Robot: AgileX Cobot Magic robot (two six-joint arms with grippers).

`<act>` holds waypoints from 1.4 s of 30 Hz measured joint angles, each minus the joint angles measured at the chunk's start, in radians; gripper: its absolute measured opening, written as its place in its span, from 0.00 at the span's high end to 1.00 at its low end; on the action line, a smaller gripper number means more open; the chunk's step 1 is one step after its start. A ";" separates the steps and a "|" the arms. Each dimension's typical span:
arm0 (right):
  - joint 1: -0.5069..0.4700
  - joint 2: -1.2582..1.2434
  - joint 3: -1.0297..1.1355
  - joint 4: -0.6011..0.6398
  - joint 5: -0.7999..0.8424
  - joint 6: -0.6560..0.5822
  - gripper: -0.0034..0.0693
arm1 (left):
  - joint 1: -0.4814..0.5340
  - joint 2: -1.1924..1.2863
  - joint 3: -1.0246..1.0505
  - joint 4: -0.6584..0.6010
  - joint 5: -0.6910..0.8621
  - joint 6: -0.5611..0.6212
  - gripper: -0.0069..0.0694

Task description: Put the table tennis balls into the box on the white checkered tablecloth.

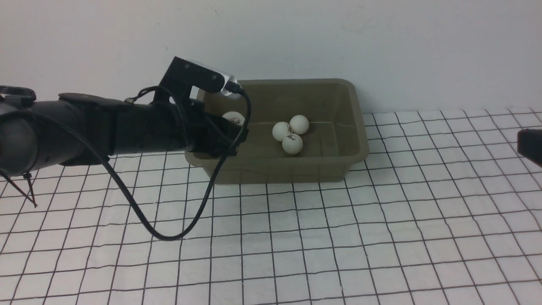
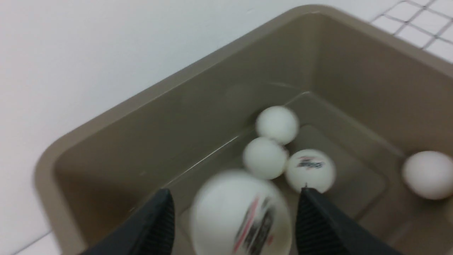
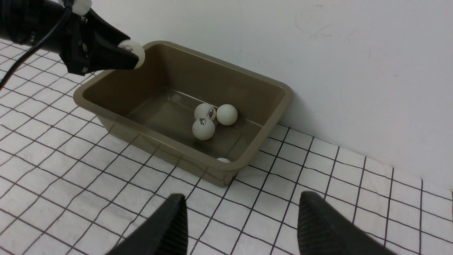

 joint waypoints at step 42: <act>0.000 -0.030 0.000 0.038 -0.090 -0.054 0.42 | -0.001 -0.124 0.134 0.815 0.473 -0.897 0.38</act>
